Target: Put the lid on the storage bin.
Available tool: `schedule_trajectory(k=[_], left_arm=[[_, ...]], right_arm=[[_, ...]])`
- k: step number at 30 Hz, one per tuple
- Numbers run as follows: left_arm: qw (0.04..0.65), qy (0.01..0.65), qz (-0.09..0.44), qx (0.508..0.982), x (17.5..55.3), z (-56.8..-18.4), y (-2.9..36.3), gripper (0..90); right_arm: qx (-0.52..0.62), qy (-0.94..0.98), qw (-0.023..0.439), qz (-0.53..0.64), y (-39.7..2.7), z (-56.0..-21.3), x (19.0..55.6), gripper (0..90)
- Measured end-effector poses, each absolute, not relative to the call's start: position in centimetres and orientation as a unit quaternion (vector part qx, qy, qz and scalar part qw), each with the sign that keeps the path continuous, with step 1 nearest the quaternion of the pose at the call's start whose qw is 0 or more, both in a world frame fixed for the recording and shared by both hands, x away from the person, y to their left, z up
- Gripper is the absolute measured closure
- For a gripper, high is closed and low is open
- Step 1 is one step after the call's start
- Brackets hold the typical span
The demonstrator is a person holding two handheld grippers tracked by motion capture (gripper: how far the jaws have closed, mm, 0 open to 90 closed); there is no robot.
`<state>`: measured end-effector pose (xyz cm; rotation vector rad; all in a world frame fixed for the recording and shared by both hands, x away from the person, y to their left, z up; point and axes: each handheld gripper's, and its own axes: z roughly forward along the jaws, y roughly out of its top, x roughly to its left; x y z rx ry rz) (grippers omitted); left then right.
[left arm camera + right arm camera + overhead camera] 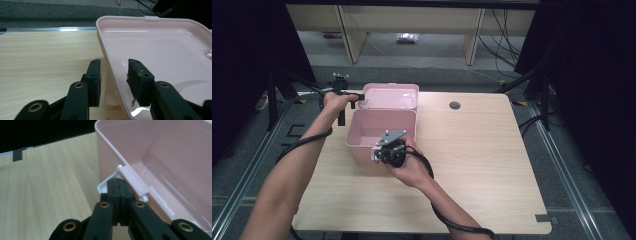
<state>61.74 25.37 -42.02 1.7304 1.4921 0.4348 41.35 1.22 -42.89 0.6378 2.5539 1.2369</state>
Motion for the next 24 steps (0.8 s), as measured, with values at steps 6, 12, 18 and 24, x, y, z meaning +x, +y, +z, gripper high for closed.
schedule_trajectory(k=[6, 12, 18, 24], left_arm=[[0.391, 0.587, 0.173, 0.688, 62.04, -42.11, 25.15, 64.8], [0.378, 0.589, 0.164, 0.695, 62.24, -41.97, 24.83, 66.8], [0.379, 0.599, 0.159, 0.687, 62.43, -41.95, 24.69, 69.6], [0.373, 0.609, 0.149, 0.684, 62.56, -41.88, 24.65, 68.8]], right_arm=[[0.224, 0.868, 0.117, 0.427, 1.26, -43.01, 41.27, 90.0], [0.22, 0.872, 0.115, 0.423, 1.19, -42.93, 41.32, 90.0], [0.22, 0.872, 0.114, 0.421, 1.21, -42.91, 41.32, 90.0], [0.219, 0.873, 0.114, 0.421, 1.21, -42.91, 41.34, 90.0]])
